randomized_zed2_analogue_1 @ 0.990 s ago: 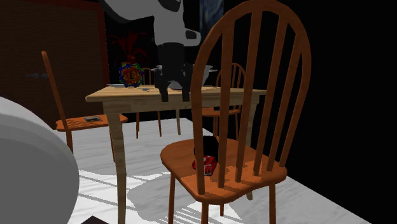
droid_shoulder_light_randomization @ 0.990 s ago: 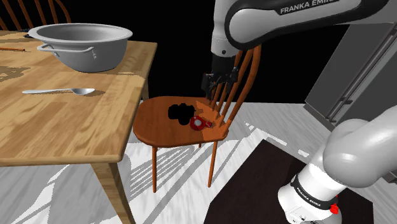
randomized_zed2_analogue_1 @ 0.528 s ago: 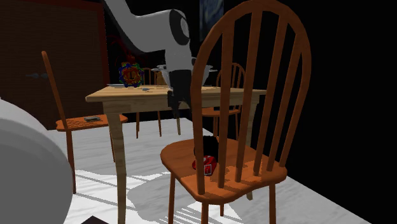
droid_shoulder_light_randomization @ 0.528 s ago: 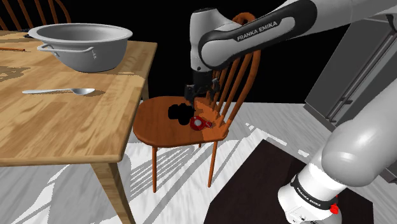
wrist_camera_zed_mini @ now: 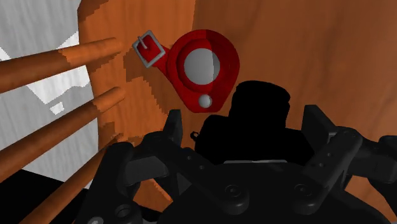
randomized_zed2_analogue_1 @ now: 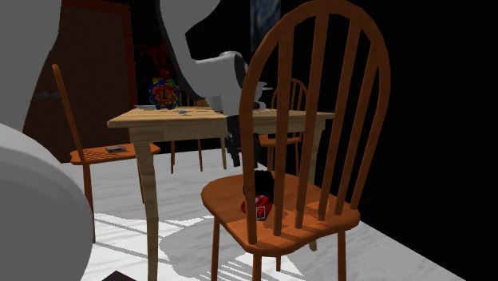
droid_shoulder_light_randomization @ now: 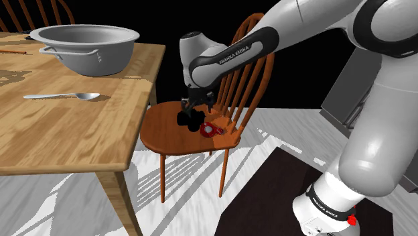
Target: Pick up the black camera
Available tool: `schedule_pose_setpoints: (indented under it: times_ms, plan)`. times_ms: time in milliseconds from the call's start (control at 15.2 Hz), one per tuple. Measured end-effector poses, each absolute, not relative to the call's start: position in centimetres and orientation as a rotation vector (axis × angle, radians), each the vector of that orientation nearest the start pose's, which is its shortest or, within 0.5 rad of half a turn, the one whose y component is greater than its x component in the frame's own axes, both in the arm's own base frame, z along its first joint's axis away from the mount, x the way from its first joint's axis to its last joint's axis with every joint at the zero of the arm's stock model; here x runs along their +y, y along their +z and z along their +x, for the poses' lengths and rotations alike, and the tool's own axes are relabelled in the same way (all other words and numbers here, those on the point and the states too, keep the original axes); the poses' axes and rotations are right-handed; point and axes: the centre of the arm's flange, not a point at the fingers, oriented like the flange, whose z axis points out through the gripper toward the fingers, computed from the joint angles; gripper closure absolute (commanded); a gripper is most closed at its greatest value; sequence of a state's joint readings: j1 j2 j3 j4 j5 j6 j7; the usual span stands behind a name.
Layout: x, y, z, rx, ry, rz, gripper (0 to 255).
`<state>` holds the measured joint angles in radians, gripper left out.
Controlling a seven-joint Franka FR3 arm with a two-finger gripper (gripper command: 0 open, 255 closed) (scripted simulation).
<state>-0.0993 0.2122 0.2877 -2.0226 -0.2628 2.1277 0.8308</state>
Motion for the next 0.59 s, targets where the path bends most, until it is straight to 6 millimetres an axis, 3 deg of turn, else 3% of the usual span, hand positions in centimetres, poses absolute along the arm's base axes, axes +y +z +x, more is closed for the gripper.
schedule_pose_setpoints:
  times_ms: [264,594]
  plan:
    - [8.7,30.5,60.8,0.923,0.005,-3.220,0]
    - [8.7,27.5,61.8,0.951,0.004,-3.220,0]
